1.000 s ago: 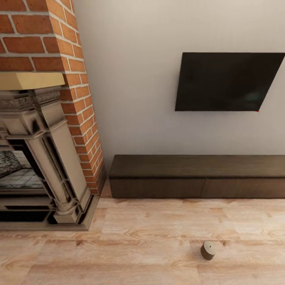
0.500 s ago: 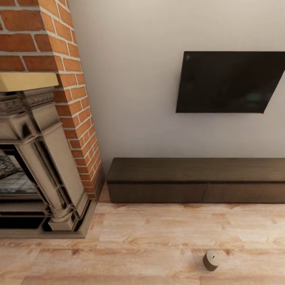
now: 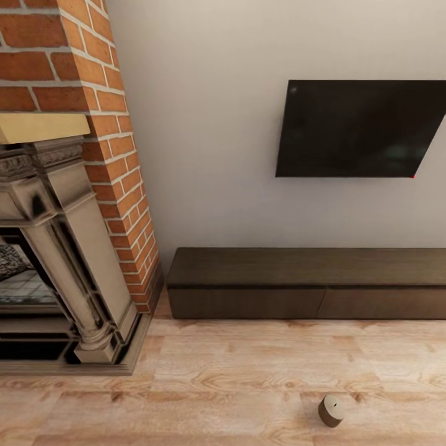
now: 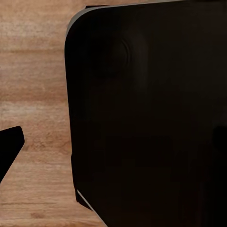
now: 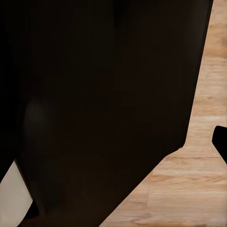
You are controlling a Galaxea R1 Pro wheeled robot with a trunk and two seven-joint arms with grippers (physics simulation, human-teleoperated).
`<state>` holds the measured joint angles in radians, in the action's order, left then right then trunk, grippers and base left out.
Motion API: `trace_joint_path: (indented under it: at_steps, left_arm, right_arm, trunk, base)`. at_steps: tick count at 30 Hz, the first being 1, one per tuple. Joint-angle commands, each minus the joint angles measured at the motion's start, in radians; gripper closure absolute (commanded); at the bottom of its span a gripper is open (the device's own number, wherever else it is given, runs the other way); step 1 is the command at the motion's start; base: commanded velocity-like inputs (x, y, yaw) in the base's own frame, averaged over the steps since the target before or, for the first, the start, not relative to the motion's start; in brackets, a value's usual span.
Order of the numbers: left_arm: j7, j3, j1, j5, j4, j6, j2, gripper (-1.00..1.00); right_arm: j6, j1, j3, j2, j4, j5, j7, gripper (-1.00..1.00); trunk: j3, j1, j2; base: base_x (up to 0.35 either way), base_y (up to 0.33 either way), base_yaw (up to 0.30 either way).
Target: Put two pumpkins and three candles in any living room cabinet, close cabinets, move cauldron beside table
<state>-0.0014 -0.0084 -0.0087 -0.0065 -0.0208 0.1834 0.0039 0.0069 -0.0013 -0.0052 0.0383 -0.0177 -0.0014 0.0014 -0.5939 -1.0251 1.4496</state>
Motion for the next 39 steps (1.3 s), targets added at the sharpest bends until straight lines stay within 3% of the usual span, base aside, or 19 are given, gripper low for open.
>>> trace_joint_path:
  at_steps: [1,19,39]
  left_arm:
    - [0.000,-0.001,-0.001,-0.001,0.001,0.004,0.000,-1.00]
    - [0.000,-0.001,-0.001,-0.001,0.001,0.004,-0.001,-1.00]
    - [0.000,0.002,0.000,0.000,0.000,0.004,0.001,-1.00]
  right_arm:
    - [0.001,0.000,-0.001,0.000,-0.001,0.000,0.000,-1.00]
    - [0.001,0.000,-0.003,-0.001,-0.001,-0.001,0.000,-1.00]
    - [0.001,0.000,-0.005,-0.001,-0.025,-0.001,-0.003,-1.00]
  trunk:
    - [-0.001,0.000,0.000]
    - [-0.001,0.000,0.000]
    - [-0.001,0.000,0.000]
  base:
    - [0.002,0.000,0.000]
    - [0.200,0.027,0.000]
    - [0.056,-0.002,0.000]
